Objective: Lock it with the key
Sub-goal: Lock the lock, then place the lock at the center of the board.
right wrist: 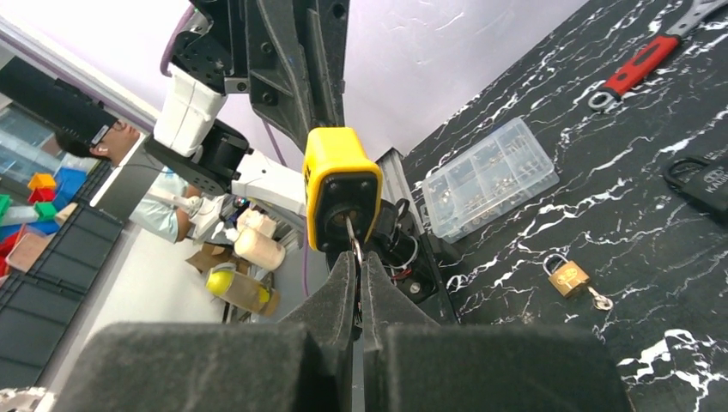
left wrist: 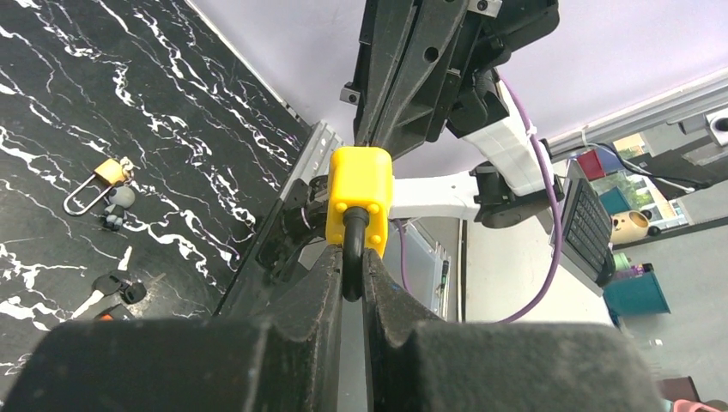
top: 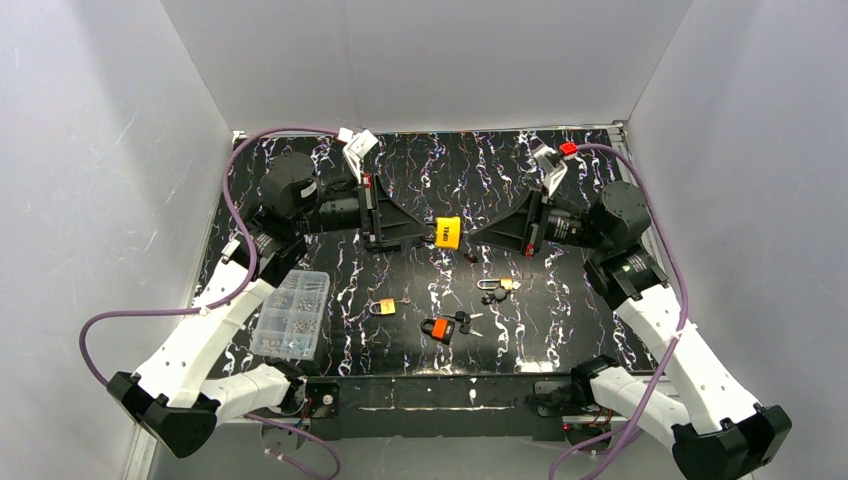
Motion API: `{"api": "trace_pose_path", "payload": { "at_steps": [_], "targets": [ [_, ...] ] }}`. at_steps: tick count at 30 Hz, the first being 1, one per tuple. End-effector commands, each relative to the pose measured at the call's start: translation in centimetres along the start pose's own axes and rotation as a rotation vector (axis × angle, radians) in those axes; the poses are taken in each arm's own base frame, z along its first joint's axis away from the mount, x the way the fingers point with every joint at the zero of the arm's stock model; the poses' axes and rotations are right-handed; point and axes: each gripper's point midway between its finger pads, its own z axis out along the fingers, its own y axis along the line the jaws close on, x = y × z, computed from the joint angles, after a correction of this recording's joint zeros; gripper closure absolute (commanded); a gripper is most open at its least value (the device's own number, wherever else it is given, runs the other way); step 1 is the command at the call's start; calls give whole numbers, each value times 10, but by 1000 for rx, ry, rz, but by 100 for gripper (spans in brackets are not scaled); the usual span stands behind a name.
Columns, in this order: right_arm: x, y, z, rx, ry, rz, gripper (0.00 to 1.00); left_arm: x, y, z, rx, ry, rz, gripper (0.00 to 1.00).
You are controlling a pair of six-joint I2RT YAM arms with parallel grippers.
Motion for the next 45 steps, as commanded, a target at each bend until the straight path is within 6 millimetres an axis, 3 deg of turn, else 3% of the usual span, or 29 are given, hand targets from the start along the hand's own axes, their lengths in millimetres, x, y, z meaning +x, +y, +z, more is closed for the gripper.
{"api": "trace_pose_path", "payload": {
  "at_steps": [1, 5, 8, 14, 24, 28, 31, 35, 41, 42, 45],
  "targets": [
    [-5, -3, -12, 32, -48, -38, 99, -11, -4, -10, -11, -52, 50, 100],
    [-4, -24, -20, 115, -74, -4, 99, -11, 8, -8, -39, -62, 31, 100],
    [-6, -63, -29, 299, -121, 56, 99, -12, 33, -3, -125, -70, -11, 100],
    [-5, -130, -44, 583, -186, 163, 99, -6, 114, 24, -329, -46, -152, 100],
    [28, -233, -68, 975, -133, 360, 99, 14, 230, 95, -434, 47, -347, 100],
    [40, -253, -70, 1016, -87, 410, 99, 35, 275, 118, -463, 109, -438, 100],
    [47, -260, -68, 1022, -46, 443, 99, 43, 295, 136, -432, 130, -498, 100],
    [53, -267, -66, 1019, -23, 465, 99, 50, 310, 150, -397, 139, -550, 100],
    [63, -279, -61, 1014, 29, 501, 99, 67, 328, 151, -446, 184, -579, 100],
    [65, -281, -59, 1010, 38, 507, 99, 70, 331, 148, -468, 195, -577, 98],
    [68, -288, -55, 1002, 65, 526, 99, 85, 341, 134, -566, 251, -577, 67]
  ]
}}
